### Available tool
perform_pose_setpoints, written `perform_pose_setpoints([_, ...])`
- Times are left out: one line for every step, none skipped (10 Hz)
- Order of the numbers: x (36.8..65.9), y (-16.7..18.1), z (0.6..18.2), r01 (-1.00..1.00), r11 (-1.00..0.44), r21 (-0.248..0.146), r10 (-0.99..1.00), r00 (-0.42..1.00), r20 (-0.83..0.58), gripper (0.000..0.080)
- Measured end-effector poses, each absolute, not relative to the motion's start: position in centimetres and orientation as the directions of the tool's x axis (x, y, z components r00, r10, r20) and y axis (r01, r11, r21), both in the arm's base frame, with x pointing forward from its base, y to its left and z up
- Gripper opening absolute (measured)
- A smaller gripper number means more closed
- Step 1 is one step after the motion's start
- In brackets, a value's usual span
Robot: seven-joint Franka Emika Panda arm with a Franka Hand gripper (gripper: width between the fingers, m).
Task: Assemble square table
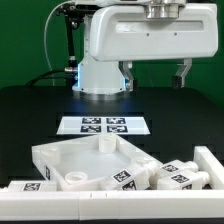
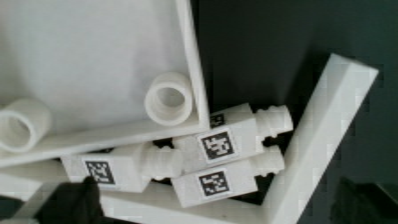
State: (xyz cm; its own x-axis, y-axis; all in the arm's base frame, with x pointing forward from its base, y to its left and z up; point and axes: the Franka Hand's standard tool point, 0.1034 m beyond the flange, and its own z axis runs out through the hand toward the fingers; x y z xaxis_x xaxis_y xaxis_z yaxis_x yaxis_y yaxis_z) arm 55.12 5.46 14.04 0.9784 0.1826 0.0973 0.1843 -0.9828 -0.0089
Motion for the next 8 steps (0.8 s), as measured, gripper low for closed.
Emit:
perform_pose_setpoints([56.2,5.2,13.4,0.014,-0.999,-0.030,0.010,0.994,0.110,0.0649])
perform_pose_setpoints([57.0,4.9,12.1,-0.176,-0.982,-0.072,-0.183,0.978,0.104,0.0649])
perform_pose_setpoints([57.4,4.2,11.9,-0.265,-0.958,-0.107,-0.275,0.957,0.089,0.0649])
perform_pose_setpoints([57.7,3.4,12.4,-0.297,-0.946,-0.128,-0.307,0.949,0.069,0.0649])
perform_pose_setpoints([57.8,3.6,12.4,-0.383,-0.913,-0.139,-0.394,0.917,0.063,0.0649])
perform_pose_setpoints([57.7,4.0,12.3,-0.429,-0.891,-0.146,-0.440,0.896,0.051,0.0649])
perform_pose_setpoints([57.7,4.1,12.3,-0.467,-0.871,-0.152,-0.477,0.878,0.043,0.0649])
perform_pose_setpoints([57.7,4.3,12.3,-0.538,-0.827,-0.162,-0.548,0.836,0.026,0.0649])
